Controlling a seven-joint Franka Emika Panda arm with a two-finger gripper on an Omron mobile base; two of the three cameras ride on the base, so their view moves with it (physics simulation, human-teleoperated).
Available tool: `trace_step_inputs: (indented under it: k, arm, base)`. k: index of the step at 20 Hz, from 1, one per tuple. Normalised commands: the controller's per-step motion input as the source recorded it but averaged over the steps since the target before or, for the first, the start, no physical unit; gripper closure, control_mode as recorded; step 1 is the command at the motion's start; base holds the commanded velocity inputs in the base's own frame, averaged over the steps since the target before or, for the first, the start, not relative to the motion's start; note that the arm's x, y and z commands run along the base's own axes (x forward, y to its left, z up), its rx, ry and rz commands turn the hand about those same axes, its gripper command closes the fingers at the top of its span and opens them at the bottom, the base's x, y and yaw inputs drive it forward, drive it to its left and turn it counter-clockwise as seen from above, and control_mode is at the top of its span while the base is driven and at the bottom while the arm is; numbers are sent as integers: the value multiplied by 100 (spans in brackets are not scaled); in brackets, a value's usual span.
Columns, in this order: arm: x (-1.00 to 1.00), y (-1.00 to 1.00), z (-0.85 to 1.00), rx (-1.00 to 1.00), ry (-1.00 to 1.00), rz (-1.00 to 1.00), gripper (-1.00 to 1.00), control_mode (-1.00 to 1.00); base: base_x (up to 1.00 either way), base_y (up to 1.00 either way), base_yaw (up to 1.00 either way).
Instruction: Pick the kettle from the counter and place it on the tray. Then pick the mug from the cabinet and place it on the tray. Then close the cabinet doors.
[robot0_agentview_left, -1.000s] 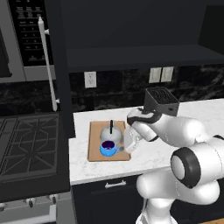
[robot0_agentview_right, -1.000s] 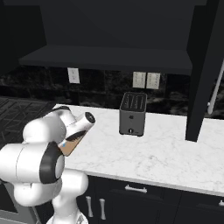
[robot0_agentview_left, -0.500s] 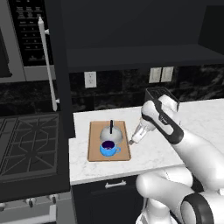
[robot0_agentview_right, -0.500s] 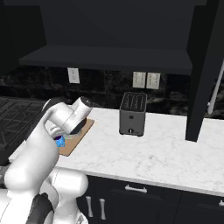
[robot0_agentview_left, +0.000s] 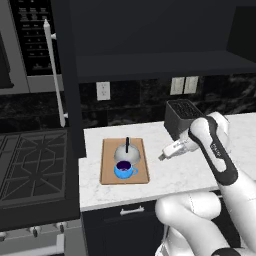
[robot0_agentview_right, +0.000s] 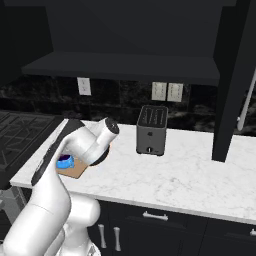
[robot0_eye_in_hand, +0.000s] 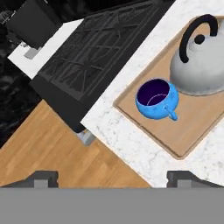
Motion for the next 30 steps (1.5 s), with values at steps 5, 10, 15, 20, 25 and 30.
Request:
trace_step_inputs:
  k: [5,10,15,20,25,30]
  arm:
    - [-36,-100,68,11,25,-50,-100,-100]
    - [-13,-99,33,5,11,-48,-100,-100]
    - [-14,-67,0,17,-10,-28,-100,-100]
    - [-20,-73,35,36,-12,-29,-100,-100]
    - [-35,-93,33,37,-3,-26,-100,-100]
    - [-47,-88,7,33,-4,-11,-100,-100]
  base:
    - [0,0,0]
    - [0,0,0]
    - [0,0,0]
    - [0,0,0]
    - [0,0,0]
    - [0,0,0]
